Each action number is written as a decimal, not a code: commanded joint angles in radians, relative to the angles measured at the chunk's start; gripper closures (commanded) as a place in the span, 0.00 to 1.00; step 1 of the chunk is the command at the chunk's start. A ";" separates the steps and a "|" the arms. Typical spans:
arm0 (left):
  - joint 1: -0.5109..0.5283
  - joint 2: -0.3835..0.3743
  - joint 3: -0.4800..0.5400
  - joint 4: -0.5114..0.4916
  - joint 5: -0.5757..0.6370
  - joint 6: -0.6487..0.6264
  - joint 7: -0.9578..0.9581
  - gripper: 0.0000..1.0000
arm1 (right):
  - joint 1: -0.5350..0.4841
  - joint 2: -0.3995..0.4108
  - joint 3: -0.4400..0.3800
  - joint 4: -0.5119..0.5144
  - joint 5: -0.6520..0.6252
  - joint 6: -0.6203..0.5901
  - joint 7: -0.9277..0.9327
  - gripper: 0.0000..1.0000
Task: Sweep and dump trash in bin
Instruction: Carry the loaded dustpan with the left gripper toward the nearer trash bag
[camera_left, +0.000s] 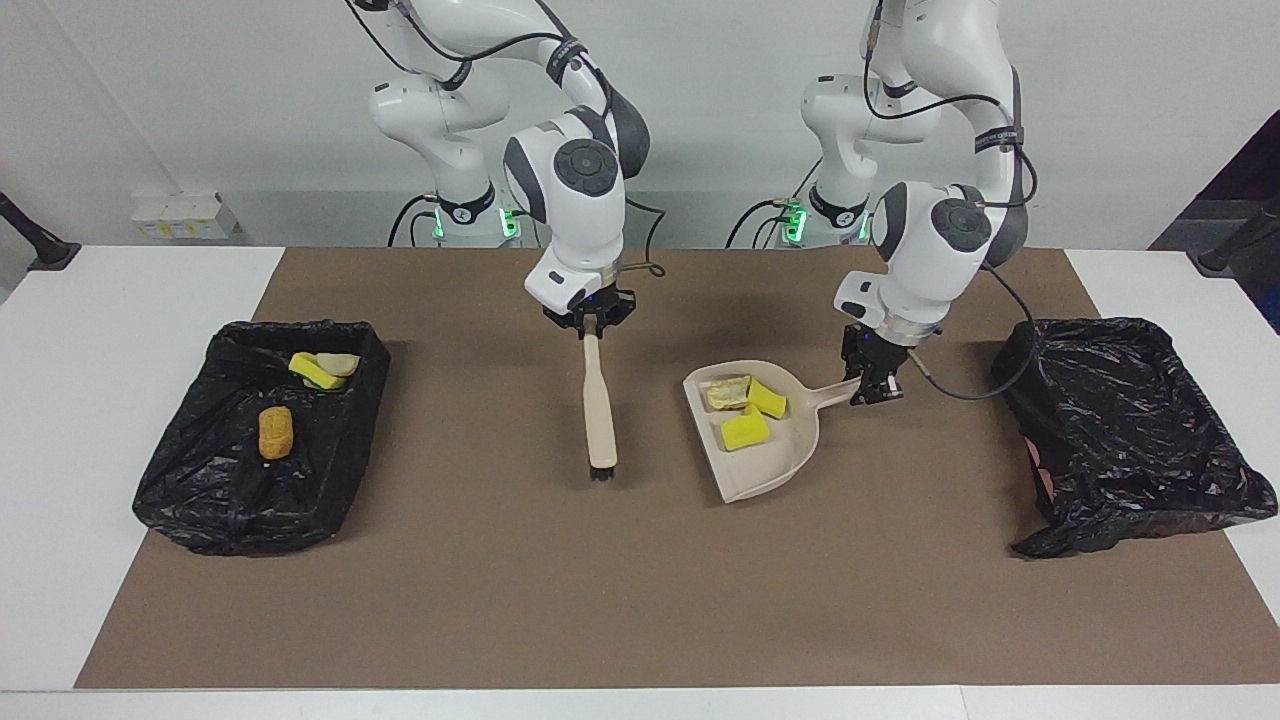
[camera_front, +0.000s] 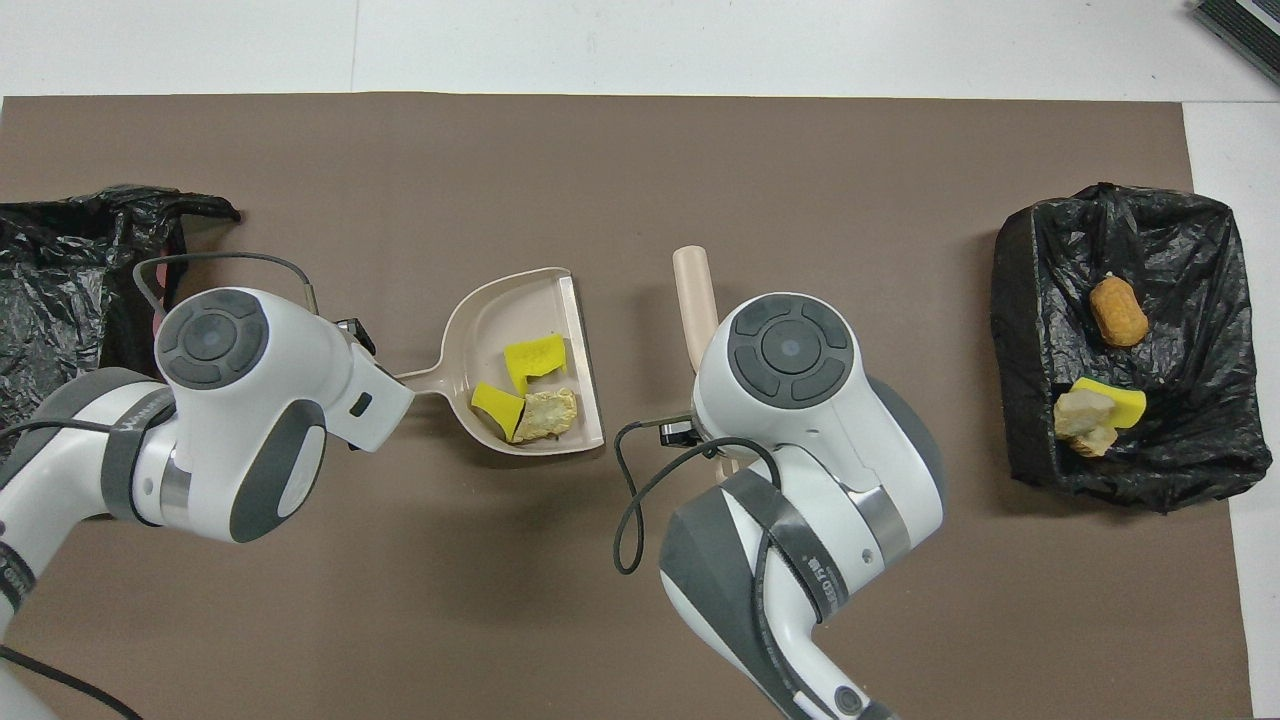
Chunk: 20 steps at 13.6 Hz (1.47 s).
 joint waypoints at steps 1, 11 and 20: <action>0.057 0.011 -0.004 0.121 -0.035 -0.114 0.064 1.00 | 0.026 -0.053 0.013 -0.049 -0.001 0.053 0.109 1.00; 0.345 0.108 0.003 0.504 0.050 -0.504 0.347 1.00 | 0.147 -0.071 0.015 -0.039 0.086 0.084 0.210 1.00; 0.676 0.195 0.006 0.695 0.174 -0.512 0.699 1.00 | 0.132 -0.062 0.015 -0.038 0.086 0.107 0.200 1.00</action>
